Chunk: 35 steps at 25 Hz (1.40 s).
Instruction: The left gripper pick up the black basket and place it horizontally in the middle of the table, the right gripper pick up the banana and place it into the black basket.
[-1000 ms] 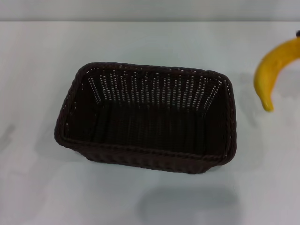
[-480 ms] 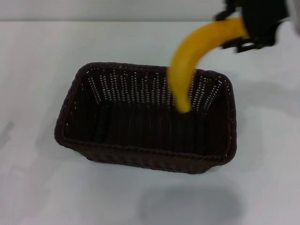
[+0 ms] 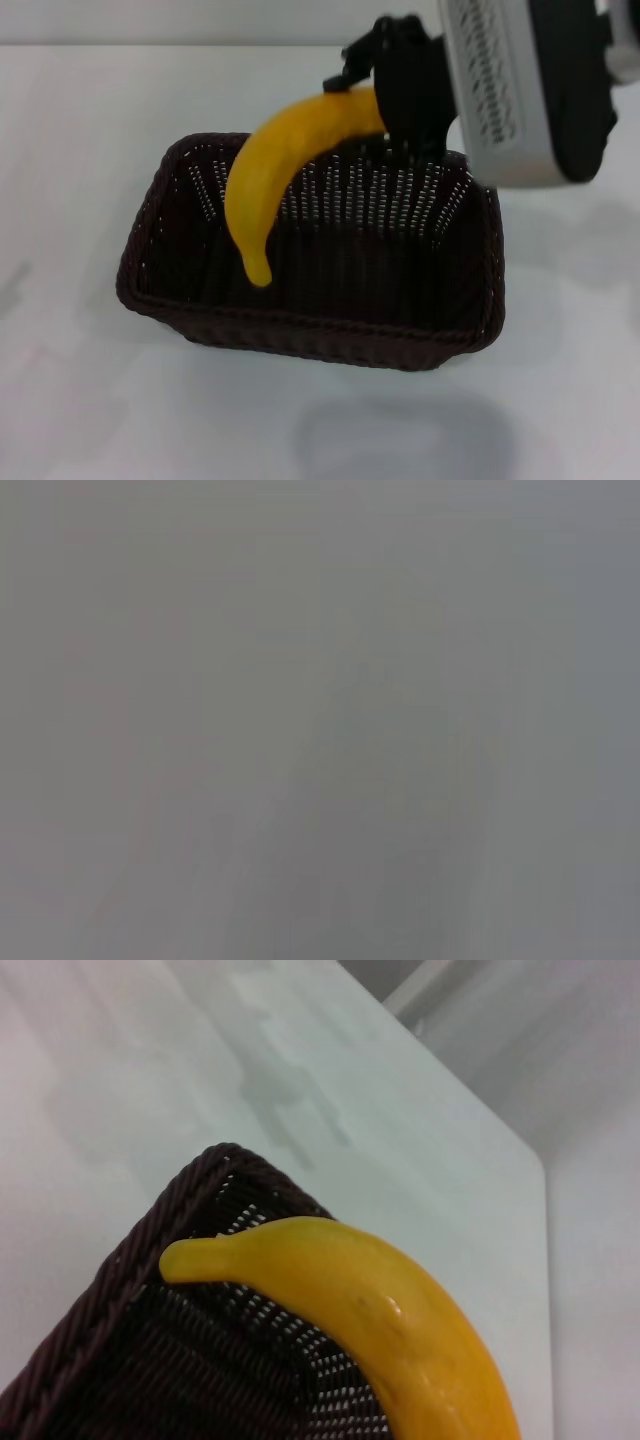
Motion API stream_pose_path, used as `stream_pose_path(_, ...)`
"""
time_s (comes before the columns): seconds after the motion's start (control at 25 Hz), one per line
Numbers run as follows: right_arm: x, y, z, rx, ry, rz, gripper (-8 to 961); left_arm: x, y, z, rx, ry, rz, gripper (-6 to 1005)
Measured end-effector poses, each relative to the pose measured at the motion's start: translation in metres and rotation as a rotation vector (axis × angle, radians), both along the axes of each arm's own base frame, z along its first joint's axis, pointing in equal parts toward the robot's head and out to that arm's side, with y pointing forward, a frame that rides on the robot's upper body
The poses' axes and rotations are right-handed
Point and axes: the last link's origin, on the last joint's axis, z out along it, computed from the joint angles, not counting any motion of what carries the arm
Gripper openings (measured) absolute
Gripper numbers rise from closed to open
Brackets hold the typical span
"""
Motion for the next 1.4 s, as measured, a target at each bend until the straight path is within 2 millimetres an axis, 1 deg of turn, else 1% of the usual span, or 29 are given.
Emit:
stream_pose_path(0.2, 0.012, -0.003, -0.009, 0.013, 0.031, -0.026, 467, 0.001, -0.001, 0.005, 0.008, 0.018, -0.001, 805)
stream_pose_path(0.36, 0.019, -0.006, -0.012, 0.017, 0.040, -0.035, 536, 0.000, -0.001, 0.009, 0.004, 0.016, 0.003, 805)
stream_pose_path(0.52, 0.027, -0.006, -0.010, 0.023, 0.042, -0.058, 605, 0.001, 0.001, 0.012, 0.005, 0.020, -0.002, 804)
stream_pose_path(0.64, 0.034, 0.000, 0.002, 0.066, 0.086, -0.093, 657, 0.001, 0.001, 0.012, 0.009, 0.025, -0.003, 804)
stream_pose_path(0.76, 0.043, 0.010, 0.023, 0.148, 0.192, -0.142, 809, 0.000, 0.001, 0.014, 0.026, 0.038, -0.005, 805)
stream_pose_path(0.8, 0.048, 0.014, 0.032, 0.184, 0.237, -0.161, 809, 0.000, 0.001, 0.016, 0.038, 0.043, -0.004, 805)
stream_pose_path(0.84, 0.055, 0.018, 0.041, 0.229, 0.296, -0.184, 809, -0.001, 0.000, 0.019, 0.057, 0.050, -0.001, 805)
stream_pose_path(0.88, 0.058, 0.021, 0.046, 0.255, 0.341, -0.196, 810, -0.002, -0.001, 0.021, 0.077, 0.058, 0.001, 805)
stream_pose_path(0.92, 0.069, 0.025, 0.056, 0.313, 0.420, -0.232, 810, -0.003, -0.002, 0.023, 0.098, 0.064, 0.005, 805)
stream_pose_path(1.04, 0.093, 0.035, 0.073, 0.425, 0.619, -0.326, 809, -0.008, -0.006, 0.030, 0.181, 0.074, 0.029, 805)
stream_pose_path(1.08, 0.103, 0.038, 0.075, 0.443, 0.682, -0.368, 808, -0.011, -0.009, 0.031, 0.213, 0.074, 0.042, 804)
stream_pose_path(1.2, 0.130, 0.045, 0.073, 0.463, 0.834, -0.484, 806, -0.020, -0.017, 0.032, 0.288, 0.086, 0.079, 804)
stream_pose_path(1.28, 0.146, 0.047, 0.068, 0.462, 0.884, -0.546, 805, -0.027, -0.020, 0.031, 0.318, 0.087, 0.110, 804)
stream_pose_path(1.4, 0.174, 0.050, 0.055, 0.453, 0.949, -0.634, 803, -0.038, -0.022, 0.025, 0.354, 0.080, 0.163, 804)
